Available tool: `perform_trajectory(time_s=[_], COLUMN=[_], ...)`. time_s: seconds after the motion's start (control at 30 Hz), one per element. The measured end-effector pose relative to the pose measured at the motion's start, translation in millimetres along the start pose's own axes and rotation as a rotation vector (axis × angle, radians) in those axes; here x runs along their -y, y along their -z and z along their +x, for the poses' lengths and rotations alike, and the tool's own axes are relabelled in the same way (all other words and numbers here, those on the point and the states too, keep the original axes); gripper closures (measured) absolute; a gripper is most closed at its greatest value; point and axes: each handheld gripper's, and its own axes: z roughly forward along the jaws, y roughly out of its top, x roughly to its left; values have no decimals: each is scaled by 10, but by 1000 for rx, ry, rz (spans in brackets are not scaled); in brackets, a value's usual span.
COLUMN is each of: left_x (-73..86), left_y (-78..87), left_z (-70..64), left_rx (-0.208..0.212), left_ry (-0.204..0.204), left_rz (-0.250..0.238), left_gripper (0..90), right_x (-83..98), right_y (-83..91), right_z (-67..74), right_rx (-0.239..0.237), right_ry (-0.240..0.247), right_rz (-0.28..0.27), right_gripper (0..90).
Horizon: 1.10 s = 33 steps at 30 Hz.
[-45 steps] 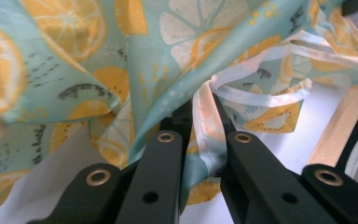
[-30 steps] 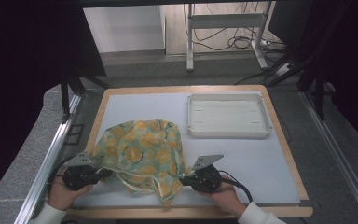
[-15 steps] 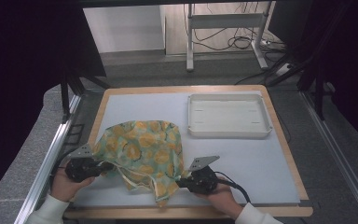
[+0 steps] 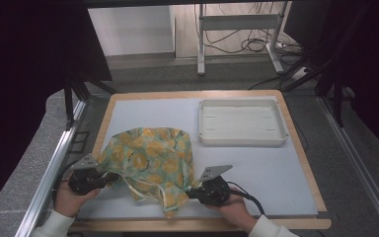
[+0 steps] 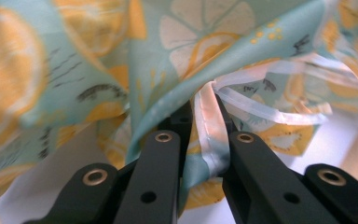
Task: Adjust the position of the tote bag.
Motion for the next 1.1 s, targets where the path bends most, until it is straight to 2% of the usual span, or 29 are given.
perform_trajectory(time_s=[0.07, 0.3, 0.4, 0.5, 0.7, 0.93, 1.03, 1.1], left_x=[-13, -157, -170, -119, 14, 106, 128, 151], left_y=[9, -42, -85, -98, -1, 60, 76, 98], left_z=[31, 125, 144, 116, 34, -66, -119, -170], left_rx=[-8, -16, -9, 4, 27, 47, 41, 25], left_ry=[11, 7, 14, 16, 10, -15, -30, -32], left_rz=[-2, 7, 6, 6, -18, -31, -37, -47], left_gripper=[858, 859, 859, 857, 847, 826, 764, 642], right_x=[-4, -18, -11, -2, 12, 6, 5, 1], right_y=[-19, -148, -173, -168, -127, -87, -77, -69], right_z=[41, 151, 168, 144, 56, 5, -2, -3], right_rx=[-11, -65, -70, -64, -41, -18, -12, -12], right_ry=[4, 1, 4, -2, -21, -31, -31, -31], right_rz=[-1, 8, 14, 12, -3, -20, -26, -31], right_gripper=[891, 892, 891, 891, 890, 885, 880, 879])
